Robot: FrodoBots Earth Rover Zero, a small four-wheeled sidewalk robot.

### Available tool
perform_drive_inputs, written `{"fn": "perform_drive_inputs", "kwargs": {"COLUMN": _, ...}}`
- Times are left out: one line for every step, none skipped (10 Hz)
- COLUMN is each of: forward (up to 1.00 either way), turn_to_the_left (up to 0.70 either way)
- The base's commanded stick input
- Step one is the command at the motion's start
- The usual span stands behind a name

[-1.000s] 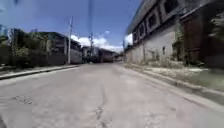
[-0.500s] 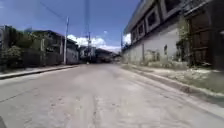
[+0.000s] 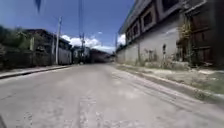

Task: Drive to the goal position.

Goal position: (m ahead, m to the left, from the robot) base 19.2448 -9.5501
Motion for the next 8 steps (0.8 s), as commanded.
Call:
{"fn": "perform_drive_inputs", "kwargs": {"forward": 1.00, "turn_to_the_left": 0.09}}
{"fn": "perform_drive_inputs", "kwargs": {"forward": 1.00, "turn_to_the_left": 0.03}}
{"fn": "perform_drive_inputs", "kwargs": {"forward": 1.00, "turn_to_the_left": 0.00}}
{"fn": "perform_drive_inputs", "kwargs": {"forward": 1.00, "turn_to_the_left": 0.05}}
{"fn": "perform_drive_inputs", "kwargs": {"forward": 1.00, "turn_to_the_left": 0.30}}
{"fn": "perform_drive_inputs", "kwargs": {"forward": 1.00, "turn_to_the_left": 0.25}}
{"fn": "perform_drive_inputs", "kwargs": {"forward": 1.00, "turn_to_the_left": 0.19}}
{"fn": "perform_drive_inputs", "kwargs": {"forward": 1.00, "turn_to_the_left": 0.00}}
